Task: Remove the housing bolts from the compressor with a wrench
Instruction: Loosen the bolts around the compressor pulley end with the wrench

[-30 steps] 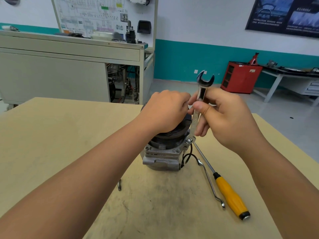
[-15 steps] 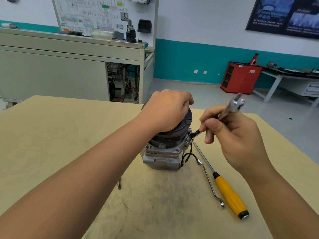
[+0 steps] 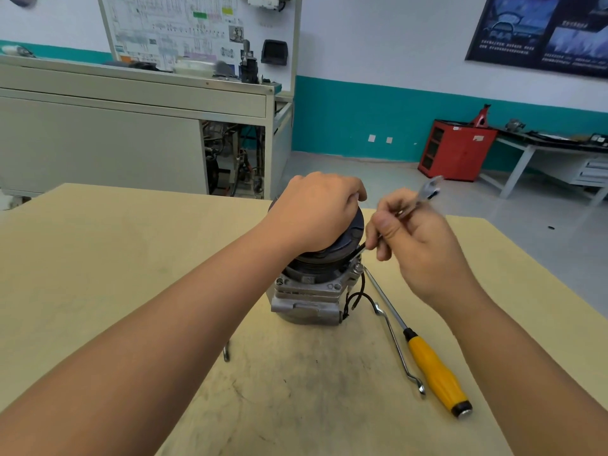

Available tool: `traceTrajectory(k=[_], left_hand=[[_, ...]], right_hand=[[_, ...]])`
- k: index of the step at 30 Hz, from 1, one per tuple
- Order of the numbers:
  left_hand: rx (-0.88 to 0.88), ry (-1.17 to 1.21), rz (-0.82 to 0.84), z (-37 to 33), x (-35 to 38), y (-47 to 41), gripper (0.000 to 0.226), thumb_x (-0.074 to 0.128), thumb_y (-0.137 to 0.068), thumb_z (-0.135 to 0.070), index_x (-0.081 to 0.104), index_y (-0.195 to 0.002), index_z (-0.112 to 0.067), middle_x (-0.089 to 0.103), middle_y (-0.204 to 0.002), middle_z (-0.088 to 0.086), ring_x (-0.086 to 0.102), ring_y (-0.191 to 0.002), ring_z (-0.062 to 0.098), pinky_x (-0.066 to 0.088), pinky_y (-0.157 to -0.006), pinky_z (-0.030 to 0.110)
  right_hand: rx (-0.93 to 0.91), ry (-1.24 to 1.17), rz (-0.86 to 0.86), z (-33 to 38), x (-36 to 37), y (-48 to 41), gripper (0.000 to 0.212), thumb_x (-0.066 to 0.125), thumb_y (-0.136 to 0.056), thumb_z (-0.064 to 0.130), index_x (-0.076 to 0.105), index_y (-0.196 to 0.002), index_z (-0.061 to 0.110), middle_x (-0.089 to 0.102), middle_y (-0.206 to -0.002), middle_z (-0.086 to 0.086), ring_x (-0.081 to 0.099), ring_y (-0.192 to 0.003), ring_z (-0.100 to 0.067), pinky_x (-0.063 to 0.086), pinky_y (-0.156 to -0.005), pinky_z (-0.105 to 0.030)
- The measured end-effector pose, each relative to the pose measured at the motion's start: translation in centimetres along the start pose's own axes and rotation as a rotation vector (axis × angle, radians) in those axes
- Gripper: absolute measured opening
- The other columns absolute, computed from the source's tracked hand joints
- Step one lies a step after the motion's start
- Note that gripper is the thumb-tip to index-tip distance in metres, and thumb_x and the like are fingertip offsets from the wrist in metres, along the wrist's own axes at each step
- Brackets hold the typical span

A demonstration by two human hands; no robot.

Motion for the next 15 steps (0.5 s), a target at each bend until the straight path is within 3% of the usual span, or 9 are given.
traceTrajectory(k=[7,15], left_hand=[[0.007,0.009,-0.007,0.2,0.0,0.1,0.033,0.032,-0.102,-0.023,0.057,-0.123,-0.025,0.063,-0.122,-0.001,0.054,-0.113,0.024,0.04,-0.094,0.04],[0.008,0.002,0.0,0.1,0.1,0.0,0.033,0.031,-0.102,-0.024,0.057,-0.123,-0.025,0.063,-0.122,-0.002,0.054,-0.114,0.024,0.04,-0.094,0.041]], right_hand=[[-0.085,0.044,-0.094,2.2,-1.9,-0.4,0.015,0.043,-0.098,0.019,0.047,-0.083,0.02,0.062,-0.063,0.008,0.048,-0.048,-0.004,0.041,-0.052,-0.013],[-0.011,0.016,-0.046,1.6,-1.8,-0.3,0.017,0.041,-0.099,0.014,0.045,-0.082,0.014,0.06,-0.059,0.006,0.045,-0.048,-0.007,0.041,-0.051,-0.017]])
Point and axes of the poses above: each hand's wrist, its own y-axis away from the middle knuckle, its own x-axis out of the palm, z = x × y, the point moved 9 cm from there along -y, towards the middle knuckle
